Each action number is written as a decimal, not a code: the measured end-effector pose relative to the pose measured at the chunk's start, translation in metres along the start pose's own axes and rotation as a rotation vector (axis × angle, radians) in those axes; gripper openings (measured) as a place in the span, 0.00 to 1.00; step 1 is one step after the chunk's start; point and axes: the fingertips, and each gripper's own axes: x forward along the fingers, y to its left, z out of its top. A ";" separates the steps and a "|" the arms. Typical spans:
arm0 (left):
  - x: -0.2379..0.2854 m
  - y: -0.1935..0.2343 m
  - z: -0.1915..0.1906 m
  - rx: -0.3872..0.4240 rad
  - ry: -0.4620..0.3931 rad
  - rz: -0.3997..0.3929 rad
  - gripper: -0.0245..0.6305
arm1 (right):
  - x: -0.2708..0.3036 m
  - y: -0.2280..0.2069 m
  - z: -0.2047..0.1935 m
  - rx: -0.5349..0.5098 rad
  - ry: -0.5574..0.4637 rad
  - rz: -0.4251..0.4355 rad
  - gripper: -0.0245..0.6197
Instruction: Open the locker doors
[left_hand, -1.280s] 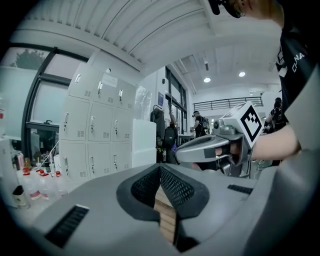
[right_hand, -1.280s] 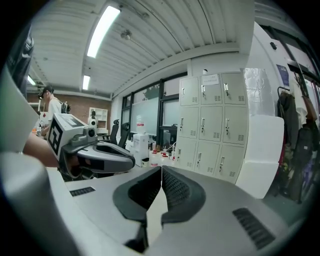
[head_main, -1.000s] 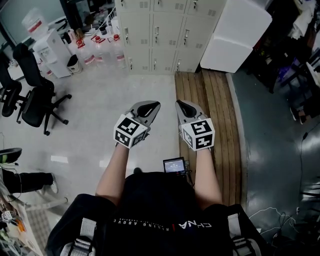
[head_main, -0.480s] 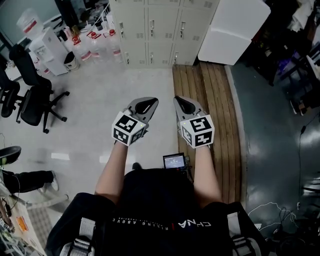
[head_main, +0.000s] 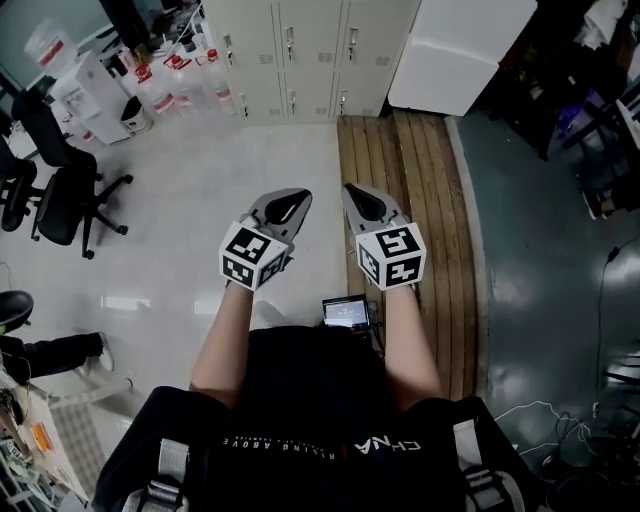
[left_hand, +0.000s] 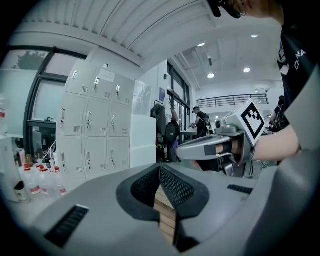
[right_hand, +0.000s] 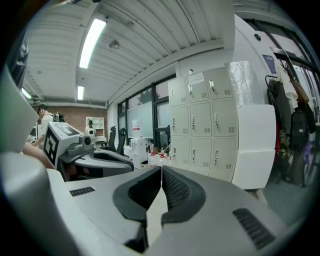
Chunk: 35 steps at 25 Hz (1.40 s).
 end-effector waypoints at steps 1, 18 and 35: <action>0.003 -0.003 -0.003 -0.003 0.009 0.001 0.07 | 0.000 -0.003 -0.003 0.006 0.003 0.005 0.09; 0.089 0.139 0.002 -0.101 0.009 -0.027 0.07 | 0.134 -0.072 0.009 0.000 0.084 -0.065 0.09; 0.138 0.338 0.020 -0.117 0.041 -0.096 0.07 | 0.321 -0.100 0.079 0.018 0.079 -0.134 0.09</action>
